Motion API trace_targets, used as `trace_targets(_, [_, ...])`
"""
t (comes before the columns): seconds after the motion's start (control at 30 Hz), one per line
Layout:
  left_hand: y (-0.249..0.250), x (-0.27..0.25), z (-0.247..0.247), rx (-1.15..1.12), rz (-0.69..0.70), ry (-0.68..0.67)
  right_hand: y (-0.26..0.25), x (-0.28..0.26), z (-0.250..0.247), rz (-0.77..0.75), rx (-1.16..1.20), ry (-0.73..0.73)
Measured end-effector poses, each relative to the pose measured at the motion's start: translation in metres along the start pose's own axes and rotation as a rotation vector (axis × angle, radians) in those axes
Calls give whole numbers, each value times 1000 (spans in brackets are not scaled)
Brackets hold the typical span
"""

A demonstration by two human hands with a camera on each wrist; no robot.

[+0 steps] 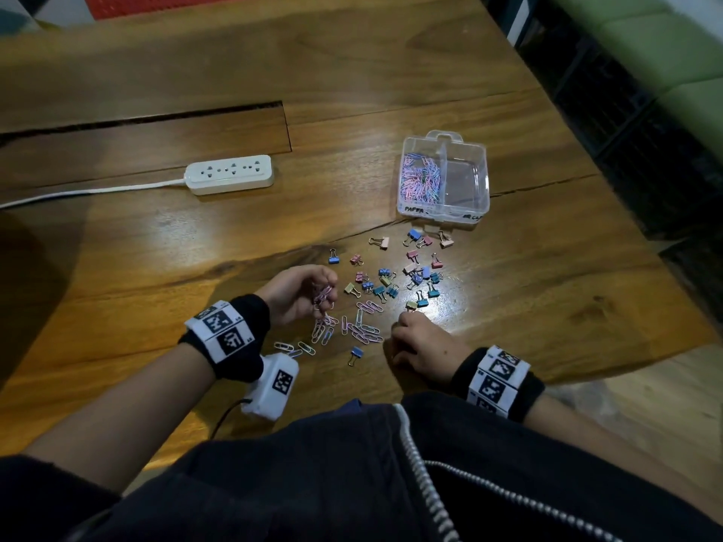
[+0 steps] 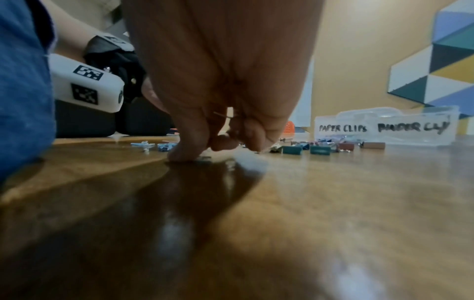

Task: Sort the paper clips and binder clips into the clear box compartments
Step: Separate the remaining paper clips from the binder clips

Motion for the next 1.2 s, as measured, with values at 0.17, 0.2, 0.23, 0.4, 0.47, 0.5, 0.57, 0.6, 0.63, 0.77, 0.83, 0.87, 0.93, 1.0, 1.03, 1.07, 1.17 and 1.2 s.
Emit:
trace_targets(0.17, [-4,-4,-10,750,-74,44,-1,0,-7,-1,196,66])
trace_targets(0.2, [-8,-6,-10,959,-102,17,1,2,-10,26,362,90])
trace_targets(0.23, [-11,-8,-11,1124,-133,-4,3,4,-13,42,543,118])
trace_targets(0.4, [-24,-19,-24,1397,-267,13,1,16,-21,46,1238,116])
trace_targets(0.47, [-28,-18,-28,1437,-255,46,-5,21,-25,87,1199,73])
trace_targets(0.5, [-29,-17,-30,1419,-231,69,-8,25,-26,115,1118,69])
trace_targets(0.57, [-29,-13,-33,1352,-178,102,-14,30,-25,148,876,73])
trace_targets(0.6, [-29,-11,-33,1339,-165,101,-17,33,-24,150,727,79])
trace_targets(0.63, [-28,-10,-32,1344,-163,85,-19,35,-21,147,577,83])
trace_targets(0.77, [-24,-7,-28,1283,-134,38,-20,39,-12,188,204,112])
trace_targets(0.83, [-20,-7,-30,1071,-111,56,-22,40,-12,191,201,141])
trace_targets(0.87, [-19,-7,-31,921,-109,52,-24,41,-14,179,197,151])
trace_targets(0.93, [-20,-7,-34,558,-90,46,-27,44,-16,146,149,145])
trace_targets(1.0, [-20,-6,-36,262,-66,76,-28,45,-18,112,71,138])
trace_targets(1.03, [-21,-5,-37,207,-60,96,-28,46,-18,93,29,141])
trace_targets(1.07, [-21,-4,-37,206,-57,112,-29,46,-18,66,-12,150])
trace_targets(1.17, [-20,0,-32,393,-39,110,-32,44,-17,-5,-69,156])
trace_targets(1.2, [-20,1,-30,465,-33,109,-33,44,-18,-19,-68,148])
Point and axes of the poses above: each hand's wrist, its own x-axis towards the middle knuckle, its own z-axis out of the palm, y = z × x, the point moved 5 cm from there along x, towards the middle knuckle, and after that the axes turned 6 degrees about -y, right-handed, at the moved point
